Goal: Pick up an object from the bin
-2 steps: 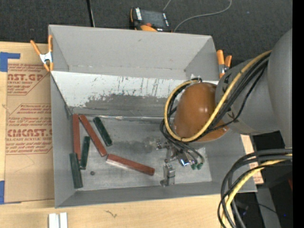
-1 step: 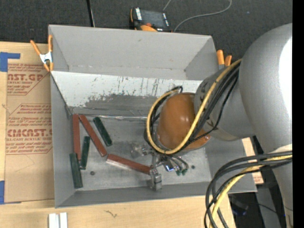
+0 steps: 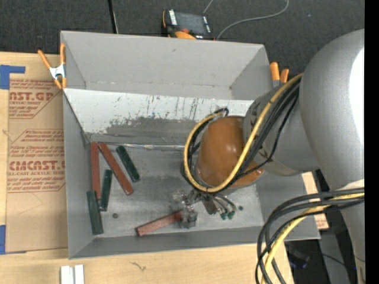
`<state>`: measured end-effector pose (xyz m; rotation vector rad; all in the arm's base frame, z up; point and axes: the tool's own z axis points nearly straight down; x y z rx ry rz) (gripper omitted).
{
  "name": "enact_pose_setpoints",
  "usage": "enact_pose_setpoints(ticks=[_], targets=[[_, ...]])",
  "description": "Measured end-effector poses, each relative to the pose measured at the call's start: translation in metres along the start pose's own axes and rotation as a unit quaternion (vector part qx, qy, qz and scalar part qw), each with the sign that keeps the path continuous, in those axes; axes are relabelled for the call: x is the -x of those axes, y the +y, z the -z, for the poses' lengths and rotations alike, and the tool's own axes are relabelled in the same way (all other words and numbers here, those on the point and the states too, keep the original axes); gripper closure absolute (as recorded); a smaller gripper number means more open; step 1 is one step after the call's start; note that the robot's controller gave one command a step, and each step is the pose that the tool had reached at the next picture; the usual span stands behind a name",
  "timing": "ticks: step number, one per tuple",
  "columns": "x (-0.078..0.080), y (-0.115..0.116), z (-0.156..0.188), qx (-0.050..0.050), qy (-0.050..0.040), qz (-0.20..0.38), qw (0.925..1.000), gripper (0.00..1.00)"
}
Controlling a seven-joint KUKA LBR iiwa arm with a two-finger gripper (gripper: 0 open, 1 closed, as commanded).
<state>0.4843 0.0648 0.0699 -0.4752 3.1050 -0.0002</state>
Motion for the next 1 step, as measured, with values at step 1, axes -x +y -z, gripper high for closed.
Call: enact_pose_setpoints(ticks=[1], targets=[[0.0003,-0.0093,0.1456,-0.001,-0.0042,-0.023,0.9997,1.0]])
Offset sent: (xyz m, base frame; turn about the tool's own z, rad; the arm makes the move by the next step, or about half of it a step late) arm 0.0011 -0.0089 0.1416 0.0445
